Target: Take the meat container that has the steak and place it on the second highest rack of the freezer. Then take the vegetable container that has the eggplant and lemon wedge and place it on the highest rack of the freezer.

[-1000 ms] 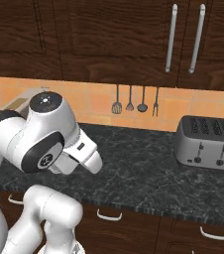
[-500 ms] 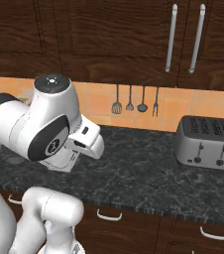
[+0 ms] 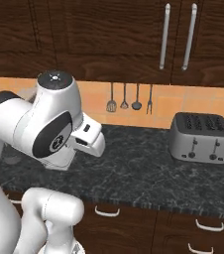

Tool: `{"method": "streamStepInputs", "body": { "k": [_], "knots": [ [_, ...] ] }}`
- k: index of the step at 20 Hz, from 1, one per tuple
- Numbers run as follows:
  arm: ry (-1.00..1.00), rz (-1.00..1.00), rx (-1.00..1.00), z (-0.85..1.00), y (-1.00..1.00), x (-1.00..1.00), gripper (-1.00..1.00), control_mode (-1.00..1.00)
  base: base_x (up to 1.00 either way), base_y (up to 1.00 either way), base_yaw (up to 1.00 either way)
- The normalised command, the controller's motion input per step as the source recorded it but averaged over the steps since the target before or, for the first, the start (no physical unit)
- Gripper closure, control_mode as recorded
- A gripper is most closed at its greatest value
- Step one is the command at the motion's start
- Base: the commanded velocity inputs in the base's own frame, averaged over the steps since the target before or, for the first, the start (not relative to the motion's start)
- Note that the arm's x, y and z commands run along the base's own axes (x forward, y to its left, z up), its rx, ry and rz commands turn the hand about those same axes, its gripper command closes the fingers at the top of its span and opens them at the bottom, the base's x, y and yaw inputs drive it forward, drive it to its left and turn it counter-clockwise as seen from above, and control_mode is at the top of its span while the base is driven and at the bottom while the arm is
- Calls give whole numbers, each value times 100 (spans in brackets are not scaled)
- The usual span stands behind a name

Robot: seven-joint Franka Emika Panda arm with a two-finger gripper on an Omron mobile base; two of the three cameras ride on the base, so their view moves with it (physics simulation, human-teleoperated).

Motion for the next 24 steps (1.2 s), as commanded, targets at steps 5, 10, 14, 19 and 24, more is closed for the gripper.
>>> {"method": "streamStepInputs", "body": {
  "k": [5,10,14,19,24],
  "knots": [
    [0,0,0,0,0,0,100,100,-55,0,-57],
    [0,0,0,0,0,0,100,100,-30,-12,-66],
    [0,0,0,0,0,0,100,100,-12,-15,-72],
    [0,0,0,0,0,0,100,100,-18,-22,-69],
    [0,0,0,0,0,0,100,100,-35,-45,-57]
  ]
}}
